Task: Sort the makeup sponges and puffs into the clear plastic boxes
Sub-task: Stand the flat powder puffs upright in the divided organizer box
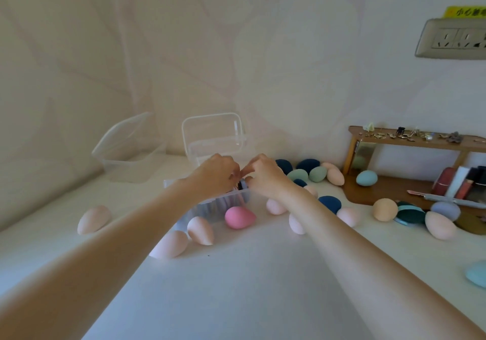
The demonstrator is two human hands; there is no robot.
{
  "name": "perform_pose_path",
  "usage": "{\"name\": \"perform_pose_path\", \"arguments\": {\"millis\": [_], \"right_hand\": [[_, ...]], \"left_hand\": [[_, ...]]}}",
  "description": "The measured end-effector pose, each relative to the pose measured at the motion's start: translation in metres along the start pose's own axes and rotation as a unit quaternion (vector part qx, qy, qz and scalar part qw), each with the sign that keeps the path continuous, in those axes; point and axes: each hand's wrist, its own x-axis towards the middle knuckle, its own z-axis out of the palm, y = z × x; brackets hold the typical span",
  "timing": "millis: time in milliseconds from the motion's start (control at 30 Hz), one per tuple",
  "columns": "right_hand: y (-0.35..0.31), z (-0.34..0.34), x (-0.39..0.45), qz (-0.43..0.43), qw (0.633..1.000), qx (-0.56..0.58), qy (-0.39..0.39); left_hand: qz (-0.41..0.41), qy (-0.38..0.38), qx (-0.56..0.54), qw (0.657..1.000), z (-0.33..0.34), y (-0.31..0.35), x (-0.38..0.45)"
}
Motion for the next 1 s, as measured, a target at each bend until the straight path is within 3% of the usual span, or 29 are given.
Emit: {"name": "perform_pose_path", "arguments": {"millis": [133,300,533,633,833,1000], "right_hand": [[0.017,-0.015,-0.010,0.013,0.998,0.039,0.045],[0.056,-0.038,-0.028,0.093,0.991,0.053,0.083],[0.126,-0.068,-0.072,0.213,0.955,-0.140,0.153],[0.154,-0.076,-0.093,0.254,0.931,-0.238,0.107],[0.202,-0.067,-0.109,0.327,0.917,-0.224,-0.043],[0.214,-0.062,-0.103,0.294,0.935,-0.200,0.007]], "left_hand": [[0.017,0.039,-0.033,0.999,-0.001,0.015,0.008],[0.059,0.062,-0.099,0.991,0.009,0.061,0.021],[0.118,0.001,-0.088,0.989,0.037,0.132,0.037],[0.129,-0.008,-0.083,0.988,0.047,0.152,0.044],[0.159,-0.035,-0.105,0.981,0.062,0.171,0.051],[0.146,-0.027,-0.096,0.984,0.061,0.168,0.054]]}}
